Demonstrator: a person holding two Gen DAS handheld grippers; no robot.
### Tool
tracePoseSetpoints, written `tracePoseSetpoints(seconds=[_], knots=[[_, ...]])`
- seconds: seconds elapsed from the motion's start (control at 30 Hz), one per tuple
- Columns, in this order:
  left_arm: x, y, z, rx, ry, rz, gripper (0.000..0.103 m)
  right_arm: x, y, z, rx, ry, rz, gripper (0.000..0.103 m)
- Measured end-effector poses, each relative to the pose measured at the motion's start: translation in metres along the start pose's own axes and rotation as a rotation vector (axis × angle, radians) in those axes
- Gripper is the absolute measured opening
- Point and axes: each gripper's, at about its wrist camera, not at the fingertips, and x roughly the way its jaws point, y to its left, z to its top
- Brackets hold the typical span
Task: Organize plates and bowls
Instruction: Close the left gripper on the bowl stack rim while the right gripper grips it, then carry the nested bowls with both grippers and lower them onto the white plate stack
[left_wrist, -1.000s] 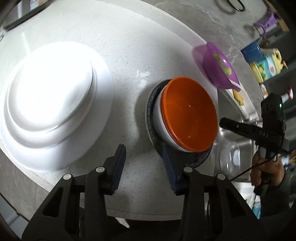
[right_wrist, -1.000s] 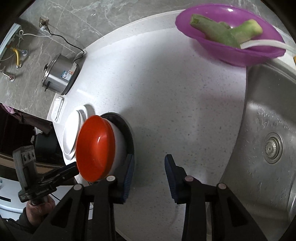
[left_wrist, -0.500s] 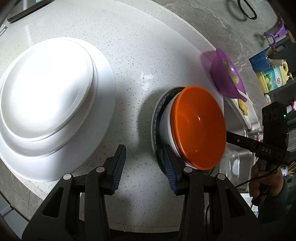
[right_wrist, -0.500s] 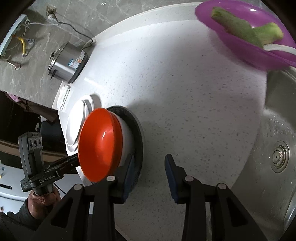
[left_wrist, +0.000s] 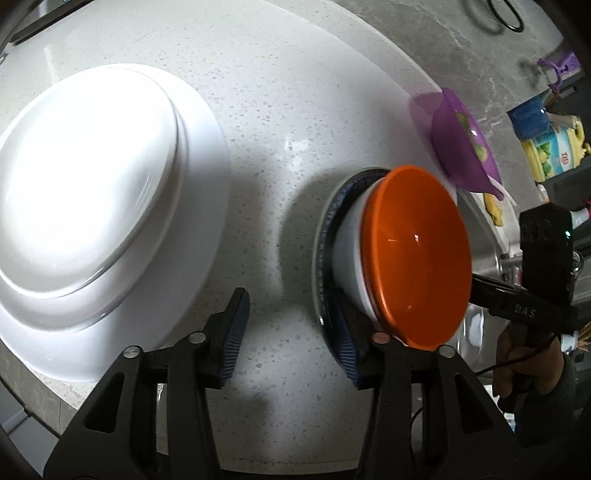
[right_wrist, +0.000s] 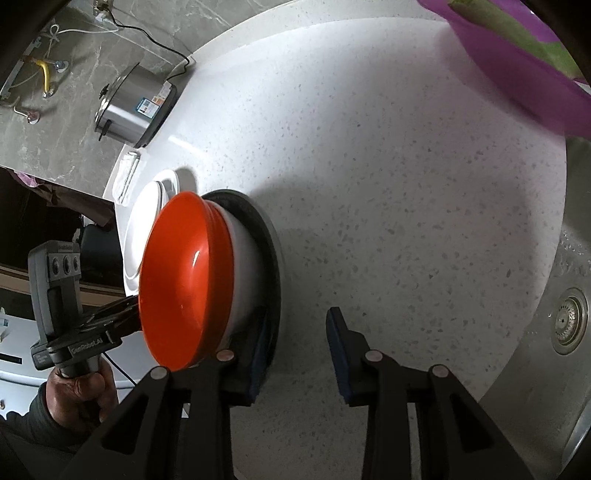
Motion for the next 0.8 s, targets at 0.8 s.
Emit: tracePoseSetpoints(seconds=[0.8], knots=[[0.007, -0.029, 0.007, 0.12, -0.009, -0.035, 0.009, -0.005, 0.014, -0.007, -0.029, -0.068, -0.005, 0.011]])
